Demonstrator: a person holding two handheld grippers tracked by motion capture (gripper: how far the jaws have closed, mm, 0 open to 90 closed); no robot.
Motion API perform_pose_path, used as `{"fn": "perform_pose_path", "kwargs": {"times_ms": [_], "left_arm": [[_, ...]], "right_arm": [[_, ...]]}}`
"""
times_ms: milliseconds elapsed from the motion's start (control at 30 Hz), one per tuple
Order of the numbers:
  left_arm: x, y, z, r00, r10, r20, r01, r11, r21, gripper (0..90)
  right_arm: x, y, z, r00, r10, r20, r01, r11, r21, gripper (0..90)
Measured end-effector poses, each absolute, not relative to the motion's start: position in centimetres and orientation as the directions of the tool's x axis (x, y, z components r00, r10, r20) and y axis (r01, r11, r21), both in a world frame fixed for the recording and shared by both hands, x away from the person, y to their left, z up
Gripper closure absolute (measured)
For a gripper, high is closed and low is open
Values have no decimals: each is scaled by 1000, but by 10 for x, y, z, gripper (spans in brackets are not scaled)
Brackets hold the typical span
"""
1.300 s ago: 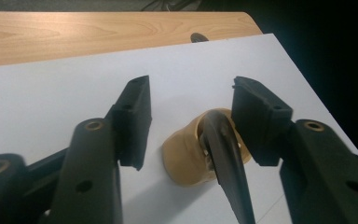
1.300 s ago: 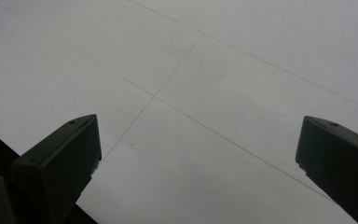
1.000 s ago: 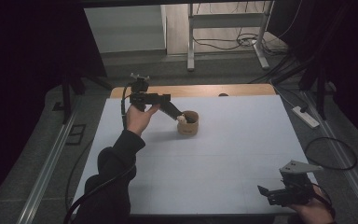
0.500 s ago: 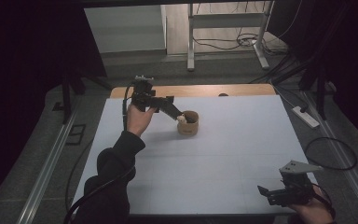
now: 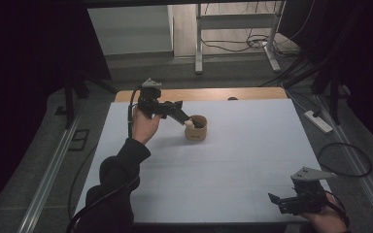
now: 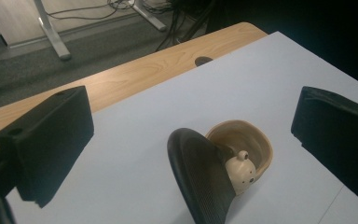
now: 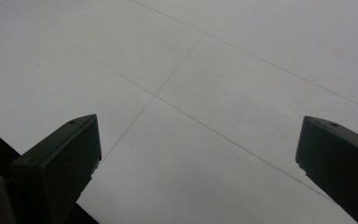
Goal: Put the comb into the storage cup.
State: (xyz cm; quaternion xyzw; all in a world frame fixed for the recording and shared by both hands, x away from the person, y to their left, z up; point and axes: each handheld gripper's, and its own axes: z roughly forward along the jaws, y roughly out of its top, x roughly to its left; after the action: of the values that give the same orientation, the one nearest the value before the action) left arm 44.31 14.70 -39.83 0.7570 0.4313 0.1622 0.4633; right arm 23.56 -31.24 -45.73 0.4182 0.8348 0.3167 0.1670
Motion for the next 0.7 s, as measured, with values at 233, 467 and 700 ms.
{"fn": "perform_pose_path", "kwargs": {"times_ms": [233,467,700], "left_arm": [[440,146,-397,584,800,-138,481,-204,853,0],[437,151,-398,617,772,-151,427,-168,888,0],[434,157,-402,650,744,-154,395,-158,905,0]], "right_arm": [[235,-312,-457,-596,803,-15,591,452,668,0],[235,-312,-457,-596,803,-18,591,453,667,0],[235,-312,-457,-596,803,-18,591,454,666,0]]}}
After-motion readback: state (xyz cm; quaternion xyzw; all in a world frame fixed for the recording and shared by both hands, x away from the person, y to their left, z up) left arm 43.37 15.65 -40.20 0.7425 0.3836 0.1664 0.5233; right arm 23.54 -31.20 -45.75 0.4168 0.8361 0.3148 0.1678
